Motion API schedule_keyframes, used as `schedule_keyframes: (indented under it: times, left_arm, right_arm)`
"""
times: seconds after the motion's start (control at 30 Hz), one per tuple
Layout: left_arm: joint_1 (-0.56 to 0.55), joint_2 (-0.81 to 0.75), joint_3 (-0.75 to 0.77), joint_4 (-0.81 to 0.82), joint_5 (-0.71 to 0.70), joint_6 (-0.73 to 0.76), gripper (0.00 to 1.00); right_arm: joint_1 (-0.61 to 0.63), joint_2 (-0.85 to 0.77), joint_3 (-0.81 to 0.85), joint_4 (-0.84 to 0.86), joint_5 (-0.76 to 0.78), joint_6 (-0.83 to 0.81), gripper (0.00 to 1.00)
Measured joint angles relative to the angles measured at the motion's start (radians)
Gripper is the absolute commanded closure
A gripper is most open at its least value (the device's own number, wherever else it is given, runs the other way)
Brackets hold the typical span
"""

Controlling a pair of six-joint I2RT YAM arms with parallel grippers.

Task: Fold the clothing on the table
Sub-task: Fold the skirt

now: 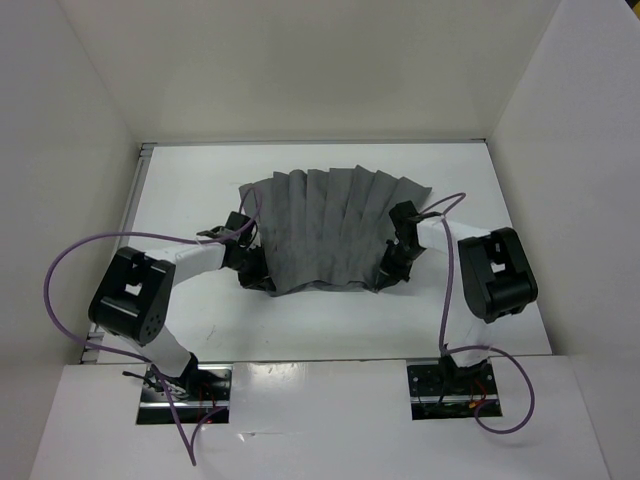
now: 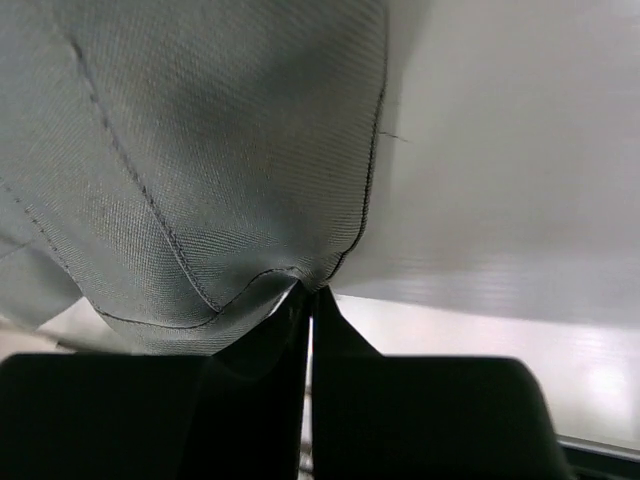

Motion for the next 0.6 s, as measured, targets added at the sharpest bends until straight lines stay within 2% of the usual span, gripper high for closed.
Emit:
schedule_keyframes:
  times: [0.2,0.37,0.6]
  left_arm:
    - [0.041,-0.01,0.021,-0.063,-0.045,0.013,1.0]
    - [0.038,-0.018,0.062,-0.056,-0.027,0.02,1.0]
    - [0.042,-0.005,0.078,-0.064,-0.005,0.024,1.0]
  right_arm:
    - [-0.05,-0.08,0.03,-0.066,0.194,-0.002,1.0]
    - [-0.096,-0.11,0.071,-0.085,0.215,-0.01,1.0]
    - [-0.098,-0.109,0.095,-0.111,0.208,-0.039,1.0]
